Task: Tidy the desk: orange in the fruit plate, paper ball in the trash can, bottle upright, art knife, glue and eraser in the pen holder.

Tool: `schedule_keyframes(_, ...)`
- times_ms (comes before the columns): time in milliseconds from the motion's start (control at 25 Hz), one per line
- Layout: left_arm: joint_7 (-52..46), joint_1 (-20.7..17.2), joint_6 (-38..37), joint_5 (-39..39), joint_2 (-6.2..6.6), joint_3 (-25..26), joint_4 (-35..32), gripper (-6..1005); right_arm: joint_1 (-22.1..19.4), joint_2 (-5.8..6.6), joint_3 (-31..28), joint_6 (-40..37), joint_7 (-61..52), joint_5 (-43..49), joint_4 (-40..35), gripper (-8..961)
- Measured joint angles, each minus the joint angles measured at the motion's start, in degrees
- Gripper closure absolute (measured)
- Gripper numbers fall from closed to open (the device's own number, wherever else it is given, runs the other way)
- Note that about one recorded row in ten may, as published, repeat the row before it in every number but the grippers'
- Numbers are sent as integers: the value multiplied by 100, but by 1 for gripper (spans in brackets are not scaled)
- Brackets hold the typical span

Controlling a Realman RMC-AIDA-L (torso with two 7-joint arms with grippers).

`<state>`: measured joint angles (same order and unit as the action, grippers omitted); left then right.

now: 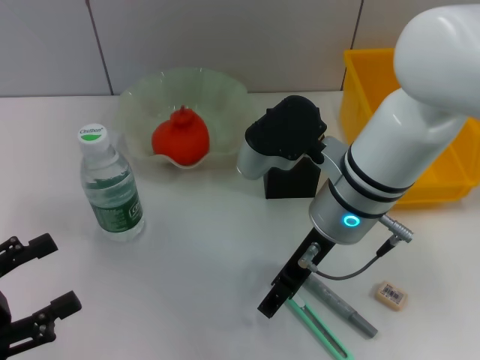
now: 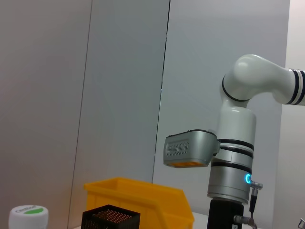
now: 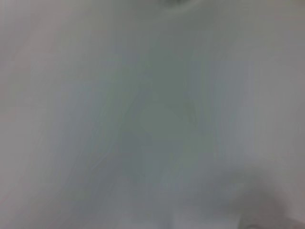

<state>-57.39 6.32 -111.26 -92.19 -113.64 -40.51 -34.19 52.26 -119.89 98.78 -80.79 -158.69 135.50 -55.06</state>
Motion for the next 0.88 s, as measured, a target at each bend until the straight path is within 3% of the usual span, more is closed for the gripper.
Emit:
schedule_keyframes(520, 0, -9, 0, 0, -14, 0, 1, 152, 3, 6, 10, 37, -61, 61, 110, 282)
schedule_keyframes(720, 1, -8, 0, 0, -23, 0, 9, 152, 3, 10, 10, 38, -111, 80, 143, 487)
schedule_keyframes(880, 0, -9, -1, 0, -32, 0, 10, 152, 3, 10, 9, 79, -137, 88, 178, 497)
